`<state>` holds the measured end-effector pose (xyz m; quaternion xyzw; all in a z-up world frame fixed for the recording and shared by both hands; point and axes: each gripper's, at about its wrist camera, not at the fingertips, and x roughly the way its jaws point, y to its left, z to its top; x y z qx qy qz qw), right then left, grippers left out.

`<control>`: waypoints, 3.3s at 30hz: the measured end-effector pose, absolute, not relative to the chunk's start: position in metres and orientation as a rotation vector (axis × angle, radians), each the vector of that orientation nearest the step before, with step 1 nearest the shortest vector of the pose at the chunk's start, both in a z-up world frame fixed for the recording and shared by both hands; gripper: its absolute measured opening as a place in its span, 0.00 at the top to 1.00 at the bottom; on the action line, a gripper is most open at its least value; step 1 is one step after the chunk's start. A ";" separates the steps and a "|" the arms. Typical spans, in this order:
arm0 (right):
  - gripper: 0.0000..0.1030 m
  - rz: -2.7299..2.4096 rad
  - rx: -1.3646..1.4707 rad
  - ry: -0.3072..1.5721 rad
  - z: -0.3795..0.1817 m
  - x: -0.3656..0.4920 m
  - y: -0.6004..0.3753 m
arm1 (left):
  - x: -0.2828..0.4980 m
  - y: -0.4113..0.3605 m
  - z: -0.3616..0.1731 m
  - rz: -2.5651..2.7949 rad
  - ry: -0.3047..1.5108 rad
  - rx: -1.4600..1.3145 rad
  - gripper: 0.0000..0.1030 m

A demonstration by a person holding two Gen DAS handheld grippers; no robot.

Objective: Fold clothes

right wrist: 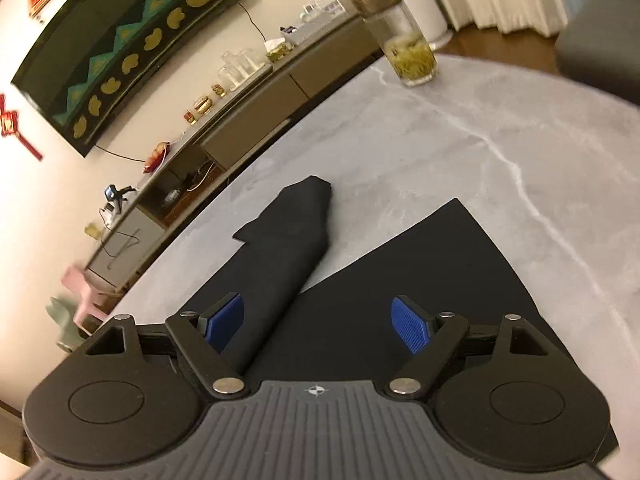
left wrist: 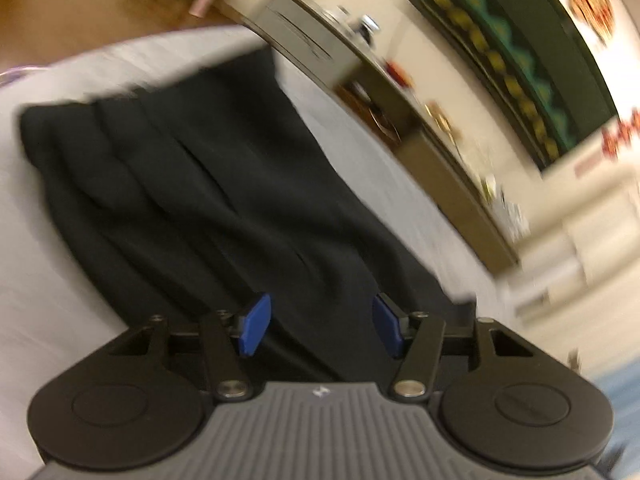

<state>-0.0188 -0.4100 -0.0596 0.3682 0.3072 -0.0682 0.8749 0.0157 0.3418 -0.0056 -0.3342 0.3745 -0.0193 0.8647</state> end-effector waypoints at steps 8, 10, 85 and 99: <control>0.15 -0.113 0.607 0.729 -0.065 0.087 -0.376 | 0.027 0.325 -0.021 -0.007 0.847 -0.623 0.44; 0.22 -0.142 0.574 0.759 -0.069 0.105 -0.369 | 0.029 0.328 -0.025 0.006 0.862 -0.621 0.44; 0.40 -0.484 0.178 0.590 -0.029 -0.026 -0.449 | 0.027 0.355 -0.031 0.074 0.832 -0.684 0.38; 0.34 -0.354 0.805 0.696 -0.065 -0.127 -0.442 | 0.025 0.349 -0.019 0.008 0.804 -0.702 0.37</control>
